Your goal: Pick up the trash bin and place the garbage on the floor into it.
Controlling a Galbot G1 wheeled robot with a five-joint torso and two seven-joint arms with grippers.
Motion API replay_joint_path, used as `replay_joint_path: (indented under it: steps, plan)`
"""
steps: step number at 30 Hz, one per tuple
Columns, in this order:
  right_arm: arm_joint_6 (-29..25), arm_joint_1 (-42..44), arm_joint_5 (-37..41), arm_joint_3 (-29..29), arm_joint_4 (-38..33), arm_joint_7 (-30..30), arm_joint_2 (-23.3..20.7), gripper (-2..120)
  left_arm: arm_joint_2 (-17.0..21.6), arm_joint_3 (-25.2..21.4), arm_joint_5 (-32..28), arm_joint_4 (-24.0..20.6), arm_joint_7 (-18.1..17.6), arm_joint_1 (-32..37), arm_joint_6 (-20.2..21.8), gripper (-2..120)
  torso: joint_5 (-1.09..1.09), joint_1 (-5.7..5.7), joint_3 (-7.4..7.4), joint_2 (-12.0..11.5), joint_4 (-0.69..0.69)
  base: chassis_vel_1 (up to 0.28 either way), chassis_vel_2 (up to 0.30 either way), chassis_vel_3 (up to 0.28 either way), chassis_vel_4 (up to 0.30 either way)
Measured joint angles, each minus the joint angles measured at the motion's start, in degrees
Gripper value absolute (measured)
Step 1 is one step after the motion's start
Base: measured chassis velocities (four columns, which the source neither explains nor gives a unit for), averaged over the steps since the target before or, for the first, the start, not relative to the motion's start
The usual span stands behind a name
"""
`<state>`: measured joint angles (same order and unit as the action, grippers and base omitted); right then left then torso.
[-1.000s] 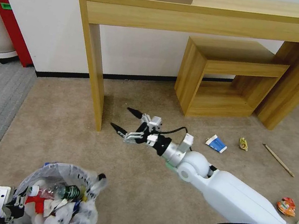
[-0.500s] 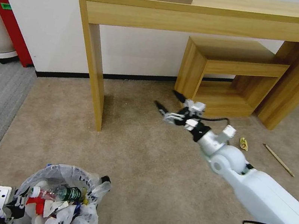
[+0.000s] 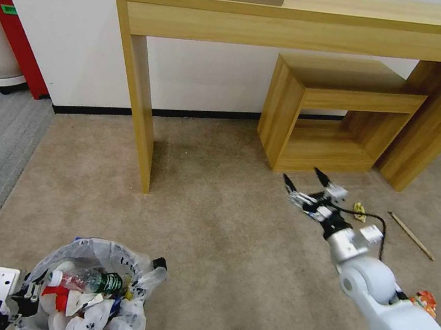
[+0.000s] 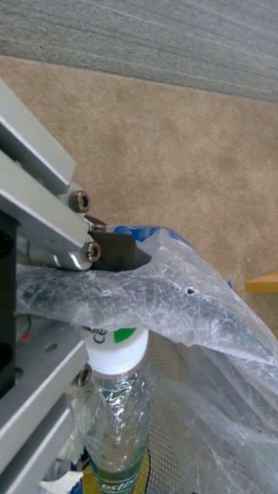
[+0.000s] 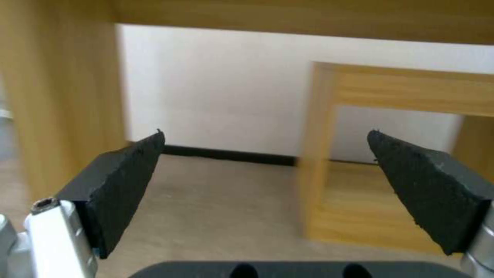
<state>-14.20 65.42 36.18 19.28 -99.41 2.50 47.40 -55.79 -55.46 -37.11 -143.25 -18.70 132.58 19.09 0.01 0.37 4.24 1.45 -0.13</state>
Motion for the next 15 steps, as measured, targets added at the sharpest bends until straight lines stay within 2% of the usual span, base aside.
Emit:
replay_joint_path:
  steps: [1, 3, 4, 6, 15]
  plan:
    - [0.0, 0.0, 0.0, 0.0, 0.0, 0.0, 0.0, 100, 0.0, 0.0, 0.0, 0.0, 0.0, 0.0, 0.0, 0, 0.0, 0.0, 0.0, 0.0, 0.0, 0.0, 0.0, 0.0, 0.0]
    - [0.98, 4.0, -2.06, 4.96, -1.08, -3.81, 1.65, 100, -0.32, 0.7, 1.22, -0.01, 0.64, -0.18, -0.25, 0, 0.0, 0.0, 0.0, 0.0, 0.0, 0.0, 0.0, 0.0, 0.0]
    - [0.98, 4.0, -2.06, 4.96, -1.08, -3.81, 1.65, 100, -0.32, 0.7, 1.22, -0.01, 0.64, -0.18, -0.25, 0, 0.0, 0.0, 0.0, 0.0, 0.0, 0.0, 0.0, 0.0, 0.0]
    - [1.3, 7.21, -3.18, 8.84, -2.17, -5.17, 3.46, 100, -0.41, 1.09, 1.96, -0.01, 0.97, -0.51, -0.58, 0, 0.0, 0.0, 0.0, 0.0, 0.01, 0.0, 0.0, 0.0, 0.0]
    - [1.05, 14.13, -7.39, 16.24, -5.38, -5.36, 7.67, 100, 0.08, 2.5, 2.89, -0.01, 1.42, -1.69, -0.76, 0, -0.01, 0.0, 0.0, 0.0, 0.0, 0.0, 0.0, 0.0, 0.0]
